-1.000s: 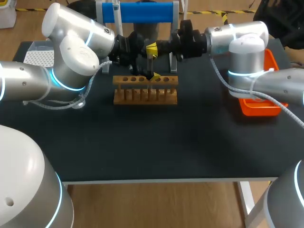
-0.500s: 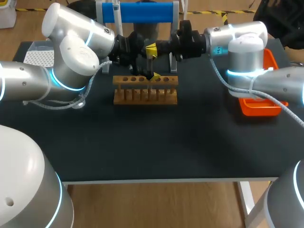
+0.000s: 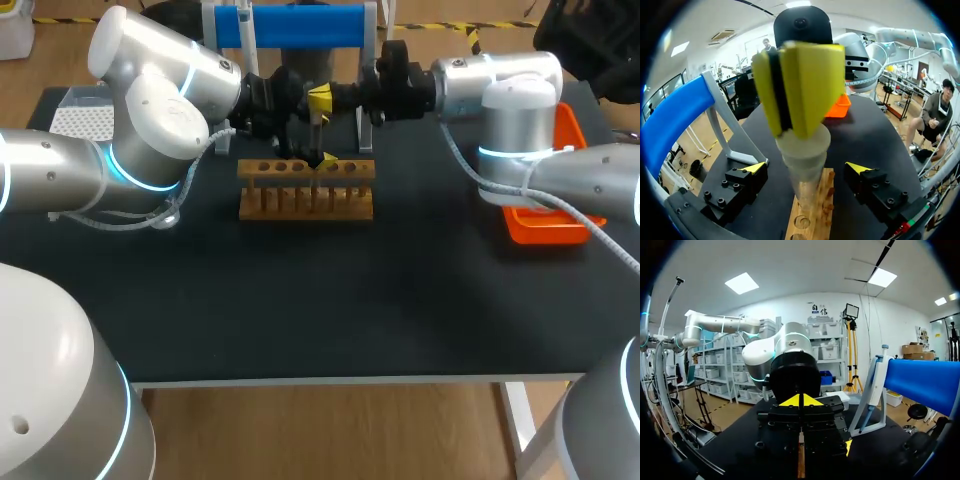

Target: Invert the test tube, pick up the pipette, mount the tip to pipette, aspirate from beaker and dispense into the tube, eject the tip, return the pipette, and cap with the stopper.

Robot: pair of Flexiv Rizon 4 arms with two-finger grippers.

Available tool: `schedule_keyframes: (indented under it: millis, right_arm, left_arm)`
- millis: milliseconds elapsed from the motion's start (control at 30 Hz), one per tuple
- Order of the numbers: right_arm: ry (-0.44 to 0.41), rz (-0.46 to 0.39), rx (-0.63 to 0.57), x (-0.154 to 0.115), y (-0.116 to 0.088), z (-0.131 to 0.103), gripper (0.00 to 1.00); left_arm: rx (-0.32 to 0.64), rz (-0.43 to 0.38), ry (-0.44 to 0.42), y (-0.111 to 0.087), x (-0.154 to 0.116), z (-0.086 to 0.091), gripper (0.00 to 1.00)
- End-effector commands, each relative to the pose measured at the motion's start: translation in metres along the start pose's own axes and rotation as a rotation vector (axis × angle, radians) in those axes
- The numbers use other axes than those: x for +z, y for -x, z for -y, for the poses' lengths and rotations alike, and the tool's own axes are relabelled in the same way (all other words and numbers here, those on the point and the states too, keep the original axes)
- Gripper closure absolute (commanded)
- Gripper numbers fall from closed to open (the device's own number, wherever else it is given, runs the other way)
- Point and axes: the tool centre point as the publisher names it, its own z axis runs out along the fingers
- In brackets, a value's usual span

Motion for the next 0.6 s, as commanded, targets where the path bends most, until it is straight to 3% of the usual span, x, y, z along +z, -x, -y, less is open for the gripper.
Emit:
schedule_keyframes:
  millis: [33,300,400,433,467,600]
  right_arm:
    - [0.006,0.009,-0.011,-0.011,-0.001,-0.009,1.00]
    - [-0.026,0.047,-0.064,-0.042,-0.005,-0.023,0.99]
    - [-0.053,0.064,-0.083,-0.054,-0.007,-0.024,0.57]
    - [-0.064,0.072,-0.089,-0.058,-0.008,-0.023,0.20]
    - [-0.068,0.078,-0.092,-0.062,-0.009,-0.023,0.00]
    - [-0.102,0.115,-0.116,-0.080,-0.011,-0.022,0.00]
  left_arm:
    - [0.001,-0.002,-0.002,0.001,0.000,-0.001,0.00]
    - [0.001,-0.002,-0.002,0.001,0.000,-0.001,0.00]
    - [0.001,-0.002,-0.002,0.001,0.000,-0.001,0.00]
    - [0.001,-0.002,-0.002,0.001,0.000,-0.001,0.00]
    - [0.001,-0.002,-0.002,0.001,0.000,-0.001,0.00]
    - [0.001,-0.002,-0.002,0.001,0.000,-0.001,0.00]
